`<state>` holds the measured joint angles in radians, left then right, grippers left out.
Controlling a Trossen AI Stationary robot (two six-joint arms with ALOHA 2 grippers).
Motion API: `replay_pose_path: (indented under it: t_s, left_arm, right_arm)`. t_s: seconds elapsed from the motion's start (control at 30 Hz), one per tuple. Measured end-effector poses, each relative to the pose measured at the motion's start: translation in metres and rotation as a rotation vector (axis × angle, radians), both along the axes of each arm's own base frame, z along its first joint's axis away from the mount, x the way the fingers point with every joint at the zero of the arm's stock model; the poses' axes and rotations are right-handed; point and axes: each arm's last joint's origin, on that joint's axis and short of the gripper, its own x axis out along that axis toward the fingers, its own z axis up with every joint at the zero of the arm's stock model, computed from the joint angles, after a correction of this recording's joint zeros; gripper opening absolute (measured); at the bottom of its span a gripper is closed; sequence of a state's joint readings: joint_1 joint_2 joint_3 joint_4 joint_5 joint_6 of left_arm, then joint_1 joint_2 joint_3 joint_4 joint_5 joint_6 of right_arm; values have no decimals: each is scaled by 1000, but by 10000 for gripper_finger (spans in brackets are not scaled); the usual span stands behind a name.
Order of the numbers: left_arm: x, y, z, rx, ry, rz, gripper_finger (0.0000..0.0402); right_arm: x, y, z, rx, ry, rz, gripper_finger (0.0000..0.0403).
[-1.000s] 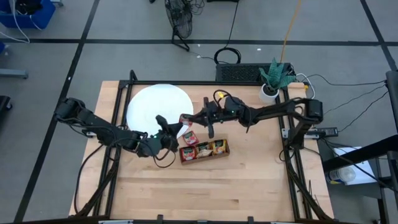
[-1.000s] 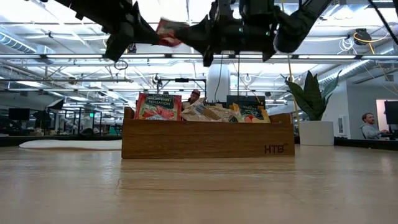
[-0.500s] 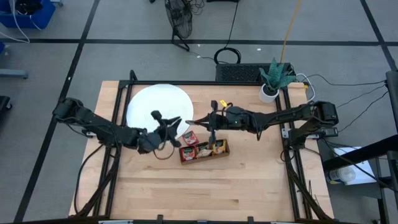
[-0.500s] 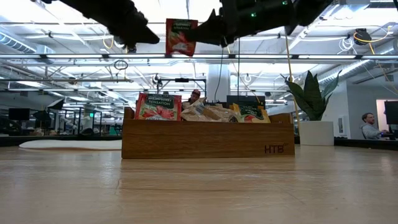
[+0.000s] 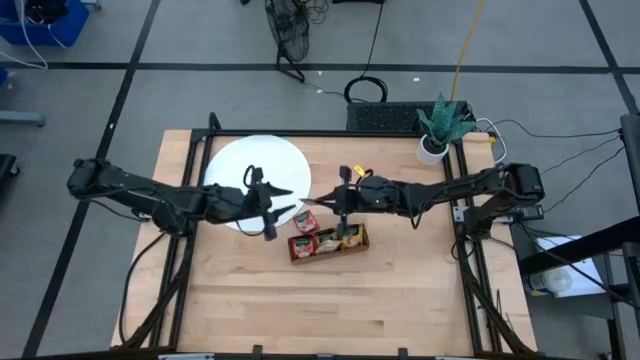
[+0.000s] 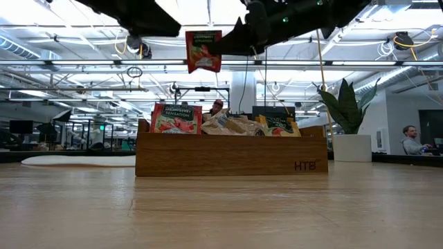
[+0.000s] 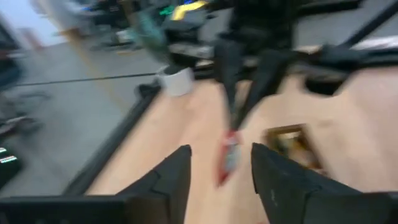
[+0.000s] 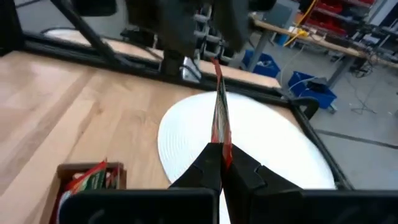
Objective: Pick & Place Tea
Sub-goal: Put the left red tea bag into the left section of the wooden organizer
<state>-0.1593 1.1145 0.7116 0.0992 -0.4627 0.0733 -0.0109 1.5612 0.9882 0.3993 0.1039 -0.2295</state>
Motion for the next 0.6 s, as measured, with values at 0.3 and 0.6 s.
replay_pose_path:
  t_s: [0.3, 0.6]
  left_arm:
    - [21, 2, -17, -40, 9, -61, 191]
    - [27, 1, -12, 27, -55, -106, 185]
  right_arm:
    - [1, 2, 5, 14, -54, 52, 0]
    - [1, 1, 3, 34, -34, 46, 0]
